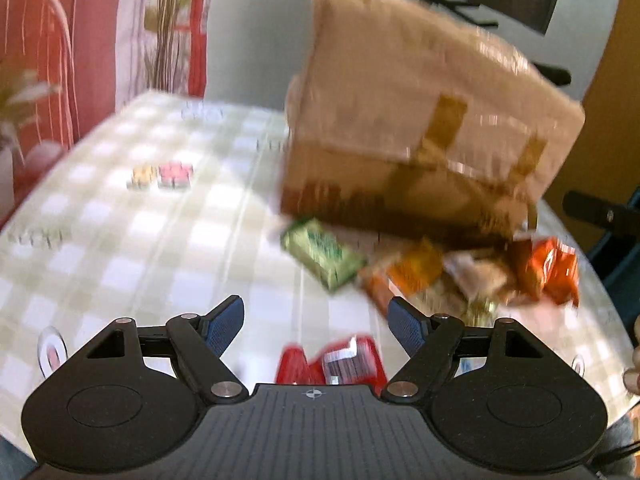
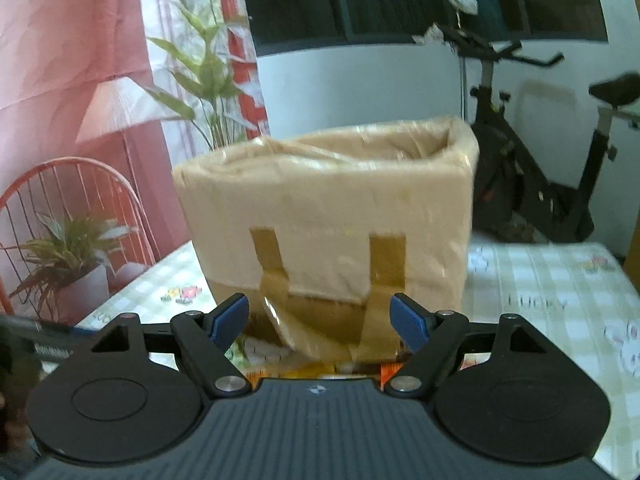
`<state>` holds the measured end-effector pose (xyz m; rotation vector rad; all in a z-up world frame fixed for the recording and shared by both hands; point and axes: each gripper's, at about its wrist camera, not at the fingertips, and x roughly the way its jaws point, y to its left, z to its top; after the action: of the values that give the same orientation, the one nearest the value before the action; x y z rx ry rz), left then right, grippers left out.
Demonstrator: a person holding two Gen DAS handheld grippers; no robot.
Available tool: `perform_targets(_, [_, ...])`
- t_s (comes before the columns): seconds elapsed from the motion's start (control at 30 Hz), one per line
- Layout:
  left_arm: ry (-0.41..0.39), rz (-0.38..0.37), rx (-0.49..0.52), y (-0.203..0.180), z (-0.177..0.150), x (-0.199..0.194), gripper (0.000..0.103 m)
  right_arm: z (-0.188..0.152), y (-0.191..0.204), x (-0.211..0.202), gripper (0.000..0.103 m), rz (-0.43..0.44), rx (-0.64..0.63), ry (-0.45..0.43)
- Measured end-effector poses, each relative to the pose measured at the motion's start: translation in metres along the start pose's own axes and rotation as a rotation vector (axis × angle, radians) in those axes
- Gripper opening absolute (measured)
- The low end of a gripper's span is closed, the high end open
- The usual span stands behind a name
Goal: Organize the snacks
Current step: 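Move both tools back down to the remaining snacks by the box, then close the left gripper on the red snack packet while right grasps orange chip bag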
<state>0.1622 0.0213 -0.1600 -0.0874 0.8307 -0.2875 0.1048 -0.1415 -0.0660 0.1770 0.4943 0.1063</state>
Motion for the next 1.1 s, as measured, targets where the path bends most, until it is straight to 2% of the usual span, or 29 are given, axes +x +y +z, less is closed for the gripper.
perform_targets(0.07, [0.032, 0.011, -0.012, 0.006, -0.007, 0.003, 0.079, -0.007, -0.003, 0.001, 0.08, -0.005, 0.01, 0.015])
perform_targets(0.13, [0.048, 0.025, -0.022, 0.009, -0.012, 0.006, 0.072, -0.012, -0.005, 0.001, 0.08, -0.006, 0.015, 0.029])
perform_targets(0.23, [0.065, 0.02, -0.021, 0.013, -0.018, 0.006, 0.07, -0.018, -0.008, 0.0, 0.08, -0.005, 0.029, 0.041])
perform_targets(0.33, [0.098, 0.014, 0.021, 0.007, -0.024, 0.01, 0.068, -0.023, -0.009, 0.003, 0.08, -0.009, 0.042, 0.055])
perform_targets(0.47, [0.131, 0.026, 0.078, -0.003, -0.031, 0.017, 0.057, -0.027, -0.01, 0.005, 0.08, -0.009, 0.054, 0.074])
perform_targets(0.53, [0.138, 0.034, 0.072, -0.001, -0.031, 0.018, 0.056, -0.028, -0.009, 0.006, 0.08, -0.008, 0.049, 0.075])
perform_targets(0.67, [0.139, 0.037, 0.048, 0.007, -0.032, 0.02, 0.055, -0.029, -0.008, 0.006, 0.08, -0.009, 0.046, 0.077])
perform_targets(0.83, [0.132, 0.062, 0.111, -0.002, -0.033, 0.023, 0.054, -0.031, -0.009, 0.008, 0.08, -0.015, 0.057, 0.087])
perform_targets(0.9, [0.126, 0.067, 0.122, -0.002, -0.033, 0.023, 0.035, -0.032, -0.008, 0.009, 0.08, -0.014, 0.059, 0.094])
perform_targets(1.0, [0.122, 0.035, 0.109, 0.0, -0.032, 0.021, 0.035, -0.032, -0.008, 0.009, 0.079, -0.009, 0.061, 0.097])
perform_targets(1.1, [0.085, 0.029, 0.115, -0.001, -0.03, 0.017, 0.035, -0.032, -0.009, 0.008, 0.079, -0.014, 0.06, 0.094])
